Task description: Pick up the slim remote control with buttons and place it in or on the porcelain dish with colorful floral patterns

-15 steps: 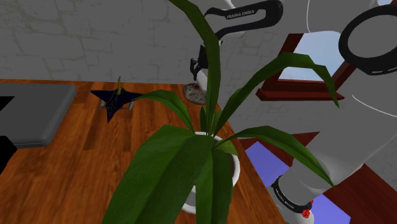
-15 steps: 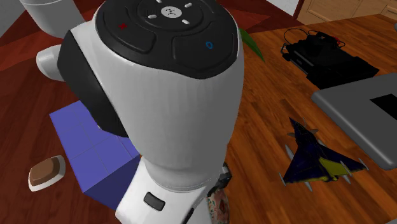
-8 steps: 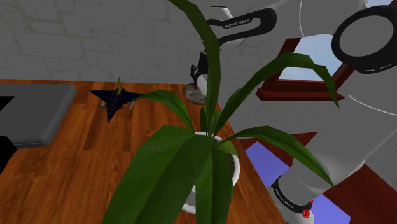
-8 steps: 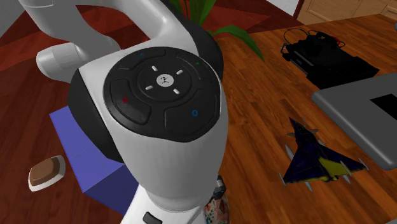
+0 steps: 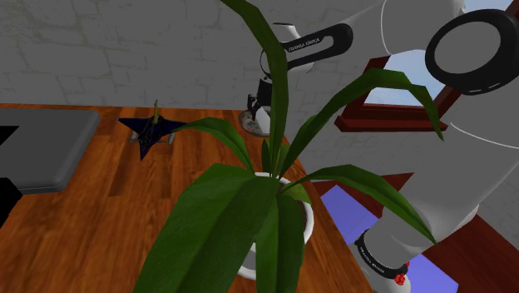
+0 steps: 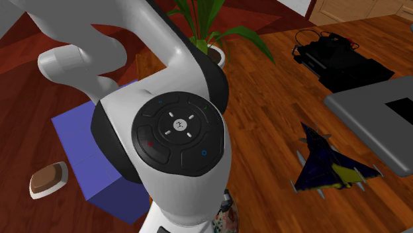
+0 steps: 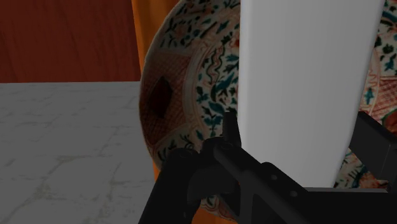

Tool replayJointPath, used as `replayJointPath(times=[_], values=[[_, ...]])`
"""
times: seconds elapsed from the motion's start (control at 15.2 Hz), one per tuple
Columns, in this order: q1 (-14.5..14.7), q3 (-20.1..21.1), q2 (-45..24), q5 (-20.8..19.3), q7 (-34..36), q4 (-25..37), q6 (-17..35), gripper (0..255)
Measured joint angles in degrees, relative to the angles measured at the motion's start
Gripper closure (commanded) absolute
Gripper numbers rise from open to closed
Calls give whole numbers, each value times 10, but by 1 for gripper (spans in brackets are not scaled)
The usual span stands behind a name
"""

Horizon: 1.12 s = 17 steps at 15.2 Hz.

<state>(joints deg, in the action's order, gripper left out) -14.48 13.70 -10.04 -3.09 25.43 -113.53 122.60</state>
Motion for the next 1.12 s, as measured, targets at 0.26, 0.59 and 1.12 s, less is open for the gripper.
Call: replayJointPath(times=[0.26,0.59,1.12], values=[[0,0,-1,0,1,-1,3,255],[0,0,-1,0,1,-2,4,0],[-1,1,16,5,-4,31,-45,0]])
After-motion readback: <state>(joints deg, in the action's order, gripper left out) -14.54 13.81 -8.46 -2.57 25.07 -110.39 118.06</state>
